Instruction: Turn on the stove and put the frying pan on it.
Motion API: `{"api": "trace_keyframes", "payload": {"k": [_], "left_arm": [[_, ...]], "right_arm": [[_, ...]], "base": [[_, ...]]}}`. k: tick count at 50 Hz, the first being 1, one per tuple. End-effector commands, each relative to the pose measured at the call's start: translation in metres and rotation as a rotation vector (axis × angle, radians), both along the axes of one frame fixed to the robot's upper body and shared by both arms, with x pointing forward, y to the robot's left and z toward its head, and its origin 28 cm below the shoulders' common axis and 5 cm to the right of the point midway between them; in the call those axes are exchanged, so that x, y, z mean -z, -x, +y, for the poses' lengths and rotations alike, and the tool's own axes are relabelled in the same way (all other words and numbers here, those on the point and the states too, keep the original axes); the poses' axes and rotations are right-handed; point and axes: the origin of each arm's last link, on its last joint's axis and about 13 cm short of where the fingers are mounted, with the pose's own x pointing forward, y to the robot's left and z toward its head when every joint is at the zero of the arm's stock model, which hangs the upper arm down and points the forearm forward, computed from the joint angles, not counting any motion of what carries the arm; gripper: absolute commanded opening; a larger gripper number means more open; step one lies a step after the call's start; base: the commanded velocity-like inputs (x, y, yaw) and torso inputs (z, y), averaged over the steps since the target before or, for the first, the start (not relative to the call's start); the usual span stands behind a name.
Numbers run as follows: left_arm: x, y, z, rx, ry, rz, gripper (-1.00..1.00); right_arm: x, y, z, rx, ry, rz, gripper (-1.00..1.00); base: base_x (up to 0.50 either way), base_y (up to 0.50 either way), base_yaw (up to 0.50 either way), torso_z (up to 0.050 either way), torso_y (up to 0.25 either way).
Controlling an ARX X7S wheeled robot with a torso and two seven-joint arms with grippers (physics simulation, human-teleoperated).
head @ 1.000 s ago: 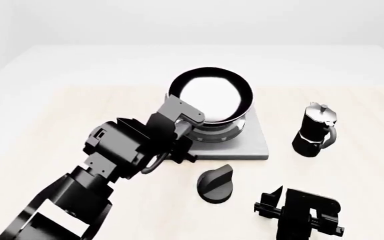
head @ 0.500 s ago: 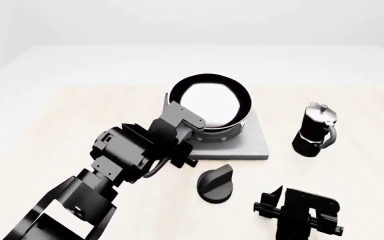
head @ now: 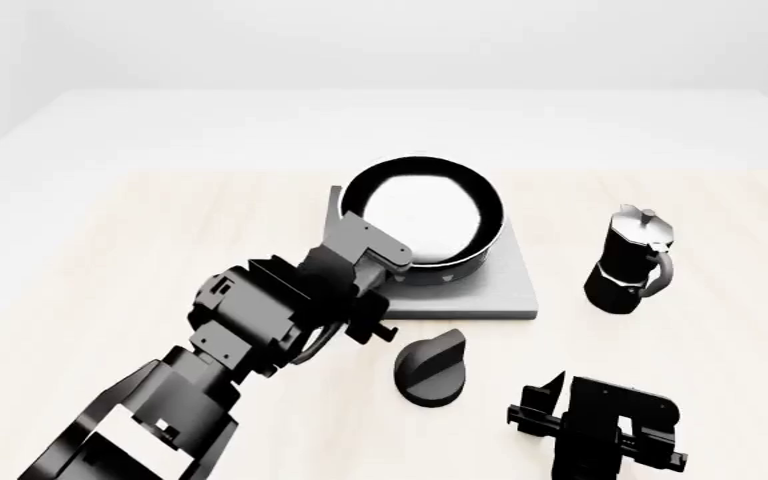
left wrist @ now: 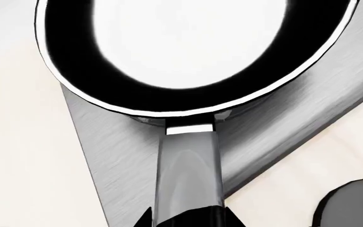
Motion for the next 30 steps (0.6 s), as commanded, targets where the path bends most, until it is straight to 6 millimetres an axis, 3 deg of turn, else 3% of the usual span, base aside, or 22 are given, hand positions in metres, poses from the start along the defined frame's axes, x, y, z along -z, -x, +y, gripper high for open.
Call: {"api": "trace_keyframes", "payload": {"k": [1,12,25,30], "left_arm": [[-0.014,-0.009,0.001,-0.036,-0.02,-0.081,1.0],[-0.022,-0.008,0.0,-0.039,0.002,-0.105,1.0],[-0.073,0.012,0.004,0.005,0.123,-0.246,1.0],[-0.083,0.024,0.006,0.026,0.15,-0.288,1.0]], "right_arm": [[0.003,0.002,0.0,-0.003,-0.005,0.022,1.0],[0.004,0.001,0.0,-0.003,-0.006,0.023,1.0],[0.003,0.002,0.001,-0.006,-0.004,0.027,1.0],[0.004,0.001,0.001,-0.006,-0.002,0.028,1.0]], "base": [[0.0,0.0,0.0,0.0,0.0],[0.0,0.0,0.0,0.0,0.0],[0.0,0.0,0.0,0.0,0.0],[0.0,0.0,0.0,0.0,0.0]]}}
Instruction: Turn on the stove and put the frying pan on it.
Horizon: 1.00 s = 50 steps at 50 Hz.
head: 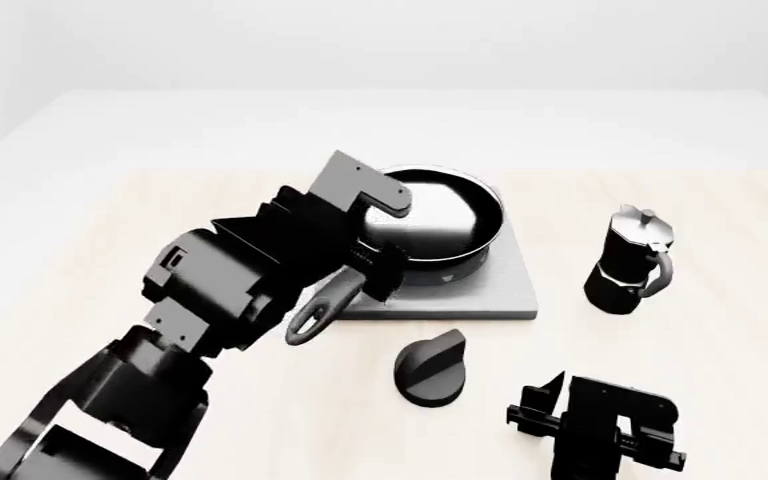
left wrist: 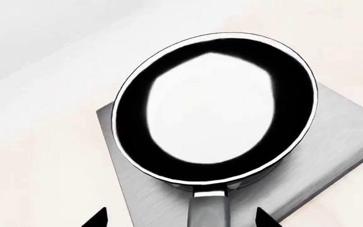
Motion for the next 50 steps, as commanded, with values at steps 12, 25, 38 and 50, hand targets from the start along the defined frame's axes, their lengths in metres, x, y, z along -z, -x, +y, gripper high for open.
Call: {"api": "trace_keyframes", "payload": {"k": [12,25,38,50], "left_arm": [[-0.027,0.039,0.016,-0.056,0.203,-0.257,1.0],[-0.005,0.054,0.03,-0.189,0.319,-0.378,1.0],[0.022,0.076,0.036,-0.298,0.387,-0.58,1.0],[0.045,0.104,0.04,-0.387,0.468,-0.705,1.0]], "right_arm": [[0.004,0.002,0.0,-0.002,-0.002,0.027,1.0],[0.004,0.002,0.0,0.003,-0.002,0.024,1.0],[0.003,0.002,0.0,0.002,-0.001,0.024,1.0],[0.003,0.003,0.0,0.0,0.001,0.02,1.0]], "base": [[0.0,0.0,0.0,0.0,0.0],[0.0,0.0,0.0,0.0,0.0],[0.0,0.0,0.0,0.0,0.0],[0.0,0.0,0.0,0.0,0.0]]}}
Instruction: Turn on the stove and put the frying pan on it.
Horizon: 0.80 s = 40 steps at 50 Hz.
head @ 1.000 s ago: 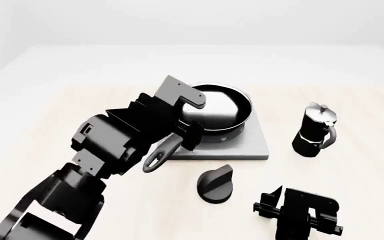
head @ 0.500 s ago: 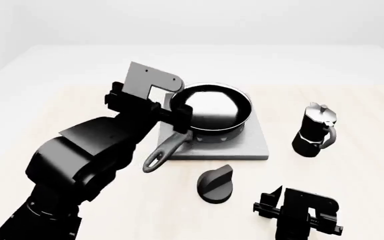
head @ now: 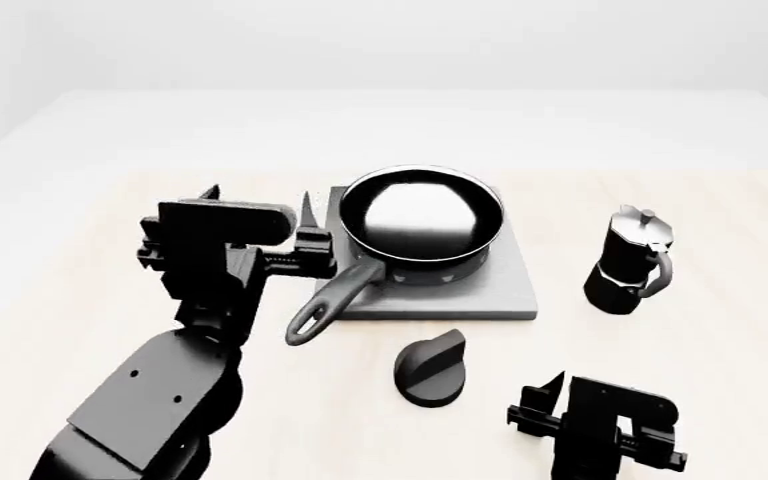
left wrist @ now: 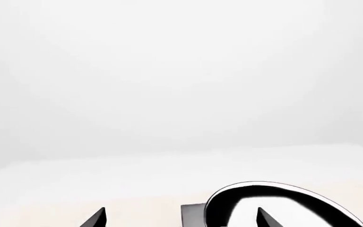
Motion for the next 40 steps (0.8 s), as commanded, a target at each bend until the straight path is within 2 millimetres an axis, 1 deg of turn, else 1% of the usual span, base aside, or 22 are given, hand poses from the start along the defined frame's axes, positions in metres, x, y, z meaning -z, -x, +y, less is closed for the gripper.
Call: {"api": "trace_keyframes", "payload": {"k": [1,2,4,7,12,19,29,35,39,40], "left_arm": [[0.02,0.025,0.006,-0.097,0.081,-0.113,1.0],[0.024,0.026,0.006,-0.104,0.065,-0.14,1.0],[0.027,0.03,0.005,-0.057,0.158,-0.123,1.0],[0.037,0.031,0.006,-0.06,0.157,-0.096,1.0],[0.051,0.033,0.008,-0.125,0.132,-0.119,1.0],[0.067,0.037,0.013,-0.196,0.162,-0.116,1.0],[0.077,0.044,0.016,-0.217,0.191,-0.111,1.0],[0.087,0.046,0.018,-0.228,0.198,-0.087,1.0],[0.09,0.049,0.02,-0.232,0.209,-0.076,1.0],[0.094,0.05,0.02,-0.235,0.205,-0.069,1.0]], "right_arm": [[0.003,0.002,0.001,-0.004,-0.004,0.019,1.0],[0.003,0.002,0.001,-0.004,-0.004,0.019,1.0],[0.003,0.002,0.0,-0.004,-0.003,0.019,1.0],[0.003,0.002,0.001,-0.003,-0.002,0.017,1.0],[0.002,0.002,0.001,-0.001,-0.002,0.007,1.0],[0.003,0.002,0.001,0.0,0.002,0.004,1.0],[-0.001,0.004,0.0,0.009,0.004,-0.035,1.0],[-0.002,0.005,0.0,0.005,0.005,-0.061,1.0],[-0.005,0.006,0.001,0.004,0.003,-0.084,1.0],[-0.004,0.006,0.0,0.005,0.005,-0.094,1.0]], "base": [[0.0,0.0,0.0,0.0,0.0],[0.0,0.0,0.0,0.0,0.0],[0.0,0.0,0.0,0.0,0.0],[0.0,0.0,0.0,0.0,0.0],[0.0,0.0,0.0,0.0,0.0],[0.0,0.0,0.0,0.0,0.0],[0.0,0.0,0.0,0.0,0.0],[0.0,0.0,0.0,0.0,0.0],[0.0,0.0,0.0,0.0,0.0],[0.0,0.0,0.0,0.0,0.0]]}}
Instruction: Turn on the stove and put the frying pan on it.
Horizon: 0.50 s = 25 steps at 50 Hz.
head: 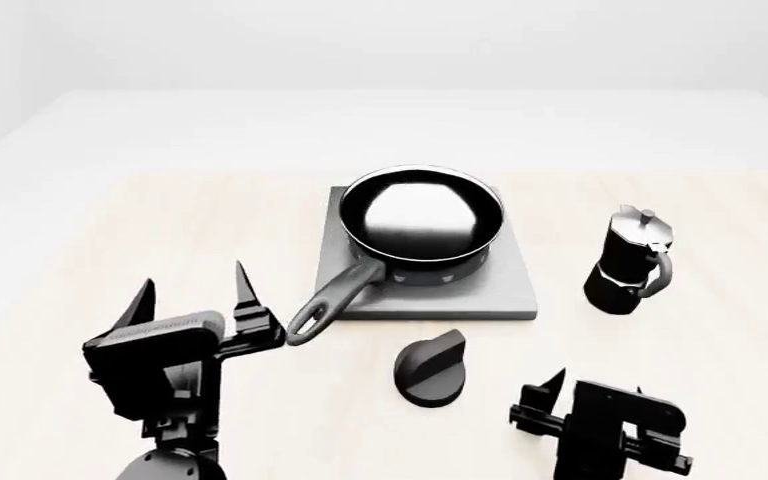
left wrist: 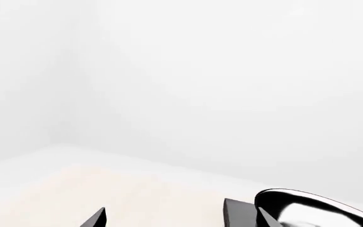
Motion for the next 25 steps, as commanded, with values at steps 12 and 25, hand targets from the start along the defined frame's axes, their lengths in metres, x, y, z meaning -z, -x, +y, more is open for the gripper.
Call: {"api": "trace_keyframes", "payload": {"k": [12,25], "left_arm": [[0.032,0.012,0.011,-0.051,0.03,0.082,1.0],[0.05,0.006,0.017,-0.118,0.031,0.149,1.0]], "right_arm": [[-0.01,0.007,0.0,0.007,0.013,-0.165,1.0],[-0.019,0.012,-0.001,0.006,0.011,-0.283,1.0]], "base": [[0.0,0.0,0.0,0.0,0.0],[0.0,0.0,0.0,0.0,0.0]]}}
